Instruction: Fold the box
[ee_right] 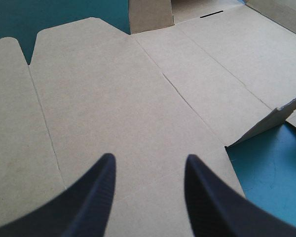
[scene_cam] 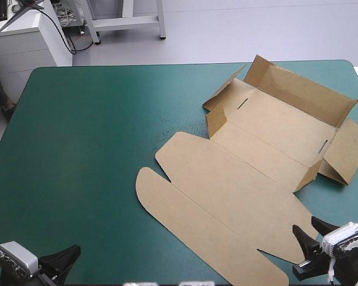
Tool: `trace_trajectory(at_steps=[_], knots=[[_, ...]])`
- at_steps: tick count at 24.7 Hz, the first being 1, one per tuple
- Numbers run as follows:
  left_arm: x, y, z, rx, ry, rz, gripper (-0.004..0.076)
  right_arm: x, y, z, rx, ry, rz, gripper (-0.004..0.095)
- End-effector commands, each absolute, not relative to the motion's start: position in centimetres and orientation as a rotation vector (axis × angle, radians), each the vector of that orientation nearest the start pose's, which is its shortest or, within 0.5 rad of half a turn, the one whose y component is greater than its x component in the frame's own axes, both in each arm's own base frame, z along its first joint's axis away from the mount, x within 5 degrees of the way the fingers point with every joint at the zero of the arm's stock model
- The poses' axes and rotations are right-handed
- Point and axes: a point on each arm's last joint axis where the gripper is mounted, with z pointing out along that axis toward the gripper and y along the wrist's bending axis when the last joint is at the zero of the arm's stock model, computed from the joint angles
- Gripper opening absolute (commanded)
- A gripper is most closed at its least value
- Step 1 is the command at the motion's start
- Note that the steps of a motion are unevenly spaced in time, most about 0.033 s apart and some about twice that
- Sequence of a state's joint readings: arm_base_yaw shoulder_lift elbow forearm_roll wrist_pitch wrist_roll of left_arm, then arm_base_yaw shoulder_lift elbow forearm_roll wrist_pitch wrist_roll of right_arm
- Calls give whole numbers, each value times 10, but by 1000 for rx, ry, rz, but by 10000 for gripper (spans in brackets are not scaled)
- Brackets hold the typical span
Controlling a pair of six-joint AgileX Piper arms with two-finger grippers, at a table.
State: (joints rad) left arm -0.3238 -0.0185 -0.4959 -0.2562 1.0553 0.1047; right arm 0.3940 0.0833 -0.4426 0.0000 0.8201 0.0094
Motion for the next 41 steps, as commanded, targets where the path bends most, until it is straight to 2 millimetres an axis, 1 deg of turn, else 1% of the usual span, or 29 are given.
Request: trace_trajectory(at_steps=[1,4,5,8,9,12,14,15,17,20,21,24,26,28,31,34,36,38,41], knots=[[-15,-16,292,420,1876,-471,-8,23,9,293,-367,1833,265,661],[-15,-16,292,420,1876,-471,-8,23,9,294,-341,1824,285,671],[-15,-16,292,420,1876,-471,-8,24,8,295,-285,1827,313,671],[-15,-16,292,420,1876,-471,-8,28,4,296,-184,1873,296,656],[-15,-16,292,420,1876,-471,-8,31,3,302,-146,1904,283,656],[-15,-16,292,420,1876,-471,-8,38,3,316,-112,1942,258,656],[-15,-16,292,420,1876,-471,-8,51,6,335,-93,1976,233,656],[-15,-16,292,420,1876,-471,-8,59,8,345,-48,1985,238,655],[-16,-16,292,420,1877,-471,-8,78,11,357,46,2039,212,647],[-16,-16,292,426,1875,-470,-8,107,12,370,183,2154,78,625],[-16,-16,292,426,1875,-470,-8,119,14,371,202,2198,30,625],[-16,-16,292,426,1875,-470,-8,140,19,373,266,2241,-25,613],[-16,-16,292,426,1875,-470,-8,151,22,373,285,2265,-46,586],[-16,-16,292,426,1875,-470,-8,166,25,370,330,2309,-72,538],[-16,-16,292,426,1875,-470,-8,181,22,366,386,2357,-86,510],[-16,-16,292,426,1875,-470,-8,193,14,359,431,2421,-86,506],[-16,-16,292,426,1875,-470,-8,200,6,350,437,2485,-78,506],[-16,-16,292,426,1875,-470,-8,205,0,344,444,2535,-41,507],[-16,-16,292,426,1875,-470,-8,218,-16,333,489,2573,23,507]])
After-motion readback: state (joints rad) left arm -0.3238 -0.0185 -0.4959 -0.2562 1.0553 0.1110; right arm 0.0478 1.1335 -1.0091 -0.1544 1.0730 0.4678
